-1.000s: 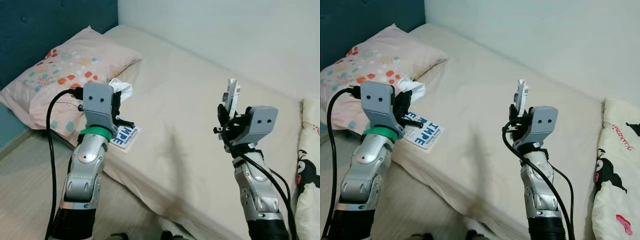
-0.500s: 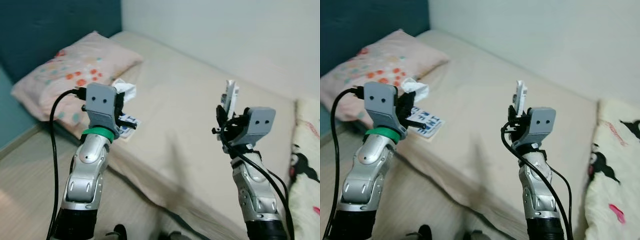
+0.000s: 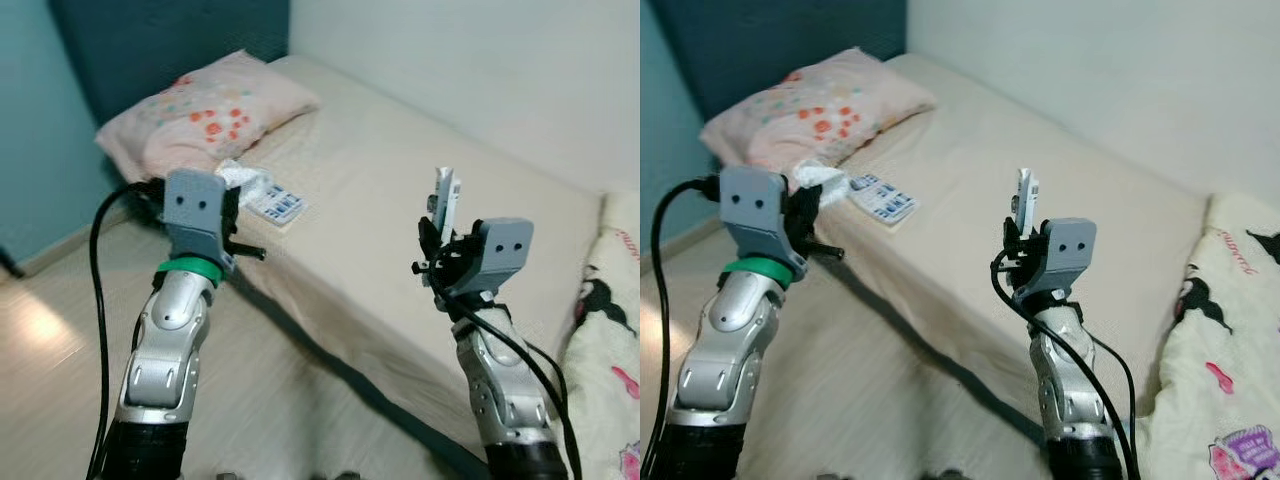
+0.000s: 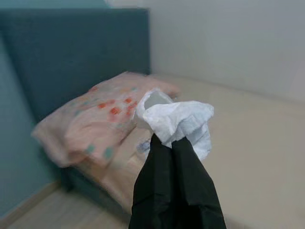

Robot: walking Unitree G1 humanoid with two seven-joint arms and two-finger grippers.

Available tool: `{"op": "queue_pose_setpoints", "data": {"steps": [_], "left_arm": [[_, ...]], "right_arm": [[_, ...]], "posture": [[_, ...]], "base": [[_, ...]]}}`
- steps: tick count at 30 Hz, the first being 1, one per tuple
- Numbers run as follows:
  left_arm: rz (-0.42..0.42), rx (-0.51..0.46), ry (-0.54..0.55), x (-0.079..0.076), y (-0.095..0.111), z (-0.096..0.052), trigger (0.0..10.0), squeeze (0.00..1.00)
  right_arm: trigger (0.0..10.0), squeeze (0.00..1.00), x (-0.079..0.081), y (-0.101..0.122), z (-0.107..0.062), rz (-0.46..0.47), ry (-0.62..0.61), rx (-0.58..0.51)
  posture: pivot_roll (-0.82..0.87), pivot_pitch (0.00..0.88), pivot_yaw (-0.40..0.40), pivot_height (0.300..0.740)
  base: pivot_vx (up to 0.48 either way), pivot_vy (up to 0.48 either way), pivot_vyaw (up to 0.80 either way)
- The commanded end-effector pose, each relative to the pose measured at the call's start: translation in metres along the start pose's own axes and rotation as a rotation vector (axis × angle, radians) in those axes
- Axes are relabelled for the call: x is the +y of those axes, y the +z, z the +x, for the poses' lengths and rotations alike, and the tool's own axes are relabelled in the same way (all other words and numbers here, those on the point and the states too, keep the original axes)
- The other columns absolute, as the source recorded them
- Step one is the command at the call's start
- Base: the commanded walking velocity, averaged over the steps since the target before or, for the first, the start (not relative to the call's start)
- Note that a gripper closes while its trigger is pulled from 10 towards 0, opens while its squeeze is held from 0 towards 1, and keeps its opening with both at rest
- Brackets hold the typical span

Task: Clean up the room

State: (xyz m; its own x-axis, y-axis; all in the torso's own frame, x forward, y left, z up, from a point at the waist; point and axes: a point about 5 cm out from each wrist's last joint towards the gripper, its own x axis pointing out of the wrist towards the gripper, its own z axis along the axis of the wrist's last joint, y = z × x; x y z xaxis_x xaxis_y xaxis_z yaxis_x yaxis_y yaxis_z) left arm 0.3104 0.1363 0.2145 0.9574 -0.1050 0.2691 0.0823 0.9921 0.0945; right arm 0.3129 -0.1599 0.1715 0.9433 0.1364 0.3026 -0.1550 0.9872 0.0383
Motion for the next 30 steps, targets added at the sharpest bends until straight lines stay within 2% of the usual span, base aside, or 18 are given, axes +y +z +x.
{"op": "queue_pose_setpoints", "data": {"steps": [1,9,11,12,13,16,21,30], "left_arm": [[-0.014,0.053,-0.036,-0.007,-0.008,-0.003,10.0,0.0],[0.002,0.187,-0.043,-0.006,-0.031,-0.011,10.0,0.0],[0.052,0.224,-0.044,-0.003,-0.041,-0.016,10.0,0.0],[0.052,0.224,-0.044,-0.003,-0.041,-0.016,10.0,0.0],[0.098,0.257,-0.058,-0.001,-0.053,-0.023,10.0,0.0],[0.106,0.264,-0.061,0.0,-0.055,-0.024,10.0,0.0],[0.182,0.349,-0.049,0.008,-0.081,-0.044,10.0,0.0],[0.186,0.324,-0.032,0.006,-0.078,-0.04,10.0,0.0]], "right_arm": [[10.0,0.0,-0.004,-0.006,-0.003,-0.005,-0.011,0.031],[10.0,0.0,0.004,-0.023,-0.008,0.026,0.003,0.088],[10.0,0.0,0.004,-0.038,-0.015,0.029,-0.003,0.143],[10.0,0.0,0.004,-0.038,-0.015,0.029,-0.003,0.143],[10.0,0.0,0.004,-0.052,-0.023,0.012,-0.006,0.191],[10.0,0.0,0.004,-0.055,-0.024,0.007,-0.006,0.201],[10.0,0.0,0.006,-0.067,-0.035,0.019,-0.019,0.248],[10.0,0.0,0.005,-0.062,-0.026,0.018,-0.012,0.214]], "posture": [[0.07,0.078,-0.058,0.74],[0.07,0.072,-0.058,0.74],[0.07,0.072,-0.058,0.74],[0.07,0.072,-0.058,0.74],[0.07,0.069,-0.052,0.74],[0.07,0.069,-0.052,0.74],[0.07,0.078,-0.048,0.74],[0.07,0.077,-0.052,0.74]], "base": [[0.0,0.0,0.75],[0.0,0.0,0.74],[0.0,0.0,0.73],[0.0,0.0,0.73],[0.0,0.0,0.73],[0.0,0.0,0.73],[0.0,0.0,0.73],[0.0,0.0,0.73]]}}
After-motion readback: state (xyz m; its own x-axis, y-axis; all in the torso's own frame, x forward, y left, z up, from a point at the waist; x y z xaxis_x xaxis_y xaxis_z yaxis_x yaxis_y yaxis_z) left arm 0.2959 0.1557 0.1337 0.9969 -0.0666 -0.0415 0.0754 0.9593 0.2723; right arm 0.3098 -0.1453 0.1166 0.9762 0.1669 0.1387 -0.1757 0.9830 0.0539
